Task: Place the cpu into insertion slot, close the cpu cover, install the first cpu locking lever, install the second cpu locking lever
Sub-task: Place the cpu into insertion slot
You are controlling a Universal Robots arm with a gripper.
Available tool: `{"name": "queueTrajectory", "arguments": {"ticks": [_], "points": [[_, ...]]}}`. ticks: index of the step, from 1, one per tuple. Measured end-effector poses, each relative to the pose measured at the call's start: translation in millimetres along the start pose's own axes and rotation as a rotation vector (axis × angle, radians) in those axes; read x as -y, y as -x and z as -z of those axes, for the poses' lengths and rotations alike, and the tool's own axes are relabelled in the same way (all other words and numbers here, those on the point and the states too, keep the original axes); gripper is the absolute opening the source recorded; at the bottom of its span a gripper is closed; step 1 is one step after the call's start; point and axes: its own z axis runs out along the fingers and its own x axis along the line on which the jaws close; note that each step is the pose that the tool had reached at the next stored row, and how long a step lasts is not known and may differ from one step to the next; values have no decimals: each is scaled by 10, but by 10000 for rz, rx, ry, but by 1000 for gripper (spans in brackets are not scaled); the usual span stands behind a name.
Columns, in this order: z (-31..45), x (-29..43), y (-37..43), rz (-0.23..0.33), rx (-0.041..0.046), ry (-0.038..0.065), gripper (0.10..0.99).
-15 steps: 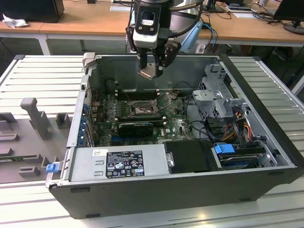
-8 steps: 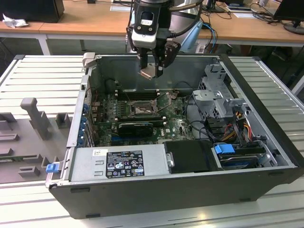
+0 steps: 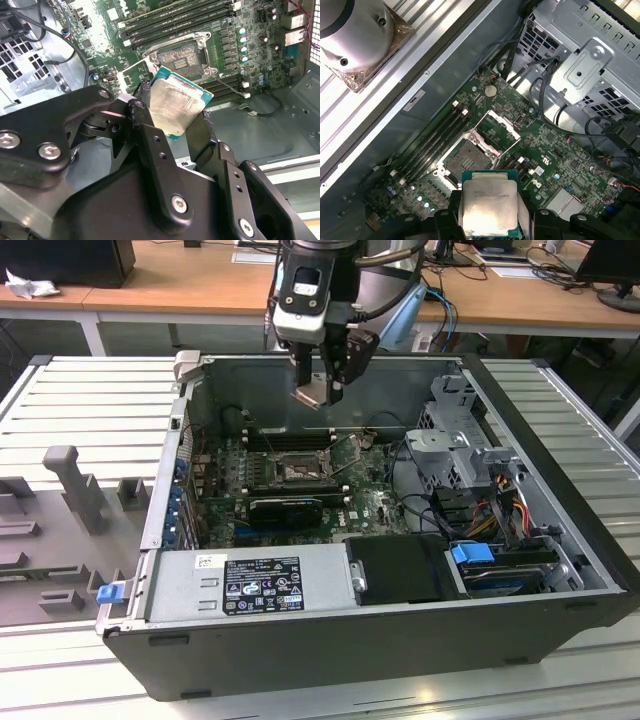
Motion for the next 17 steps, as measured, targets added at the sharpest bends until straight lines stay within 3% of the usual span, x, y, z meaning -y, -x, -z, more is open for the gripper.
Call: {"name": "queueTrajectory", "arguments": {"ticks": [17], "points": [[-67, 6, 1, -79, 7, 2, 525]]}}
